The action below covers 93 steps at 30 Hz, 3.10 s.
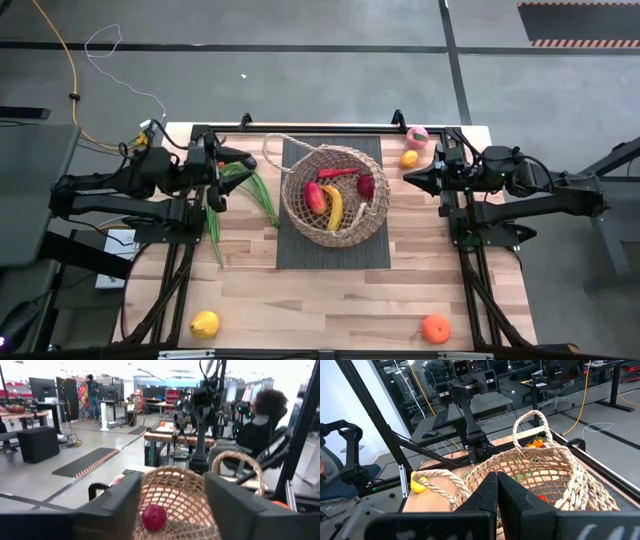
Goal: Build produce basket
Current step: Put the lemon into the woven basket
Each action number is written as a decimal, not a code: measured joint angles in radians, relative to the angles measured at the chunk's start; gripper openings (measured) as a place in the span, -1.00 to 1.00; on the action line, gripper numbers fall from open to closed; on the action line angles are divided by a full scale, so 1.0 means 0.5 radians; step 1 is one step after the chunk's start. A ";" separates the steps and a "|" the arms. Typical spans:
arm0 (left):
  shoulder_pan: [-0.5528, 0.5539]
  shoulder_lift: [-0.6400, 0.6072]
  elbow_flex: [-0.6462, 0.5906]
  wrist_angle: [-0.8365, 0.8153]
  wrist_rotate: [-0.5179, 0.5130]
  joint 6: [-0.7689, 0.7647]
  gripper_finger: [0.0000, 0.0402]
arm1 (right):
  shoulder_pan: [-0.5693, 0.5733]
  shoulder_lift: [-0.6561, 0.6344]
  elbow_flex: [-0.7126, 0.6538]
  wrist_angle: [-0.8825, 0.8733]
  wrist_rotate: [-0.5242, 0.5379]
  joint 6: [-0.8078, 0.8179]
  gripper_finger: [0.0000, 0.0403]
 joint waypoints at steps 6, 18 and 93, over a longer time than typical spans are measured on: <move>-0.001 -0.004 0.000 -0.029 -0.089 -0.184 -0.90 | 0.000 -0.001 0.000 0.000 0.000 -0.001 -1.00; -0.001 -0.025 0.000 -0.074 -0.089 -0.175 -1.00 | 0.000 0.000 0.000 -0.002 0.001 0.001 -1.00; -0.001 -0.023 0.001 -0.059 -0.067 -0.303 -1.00 | -1.427 1.728 -0.265 -0.275 0.569 2.132 0.93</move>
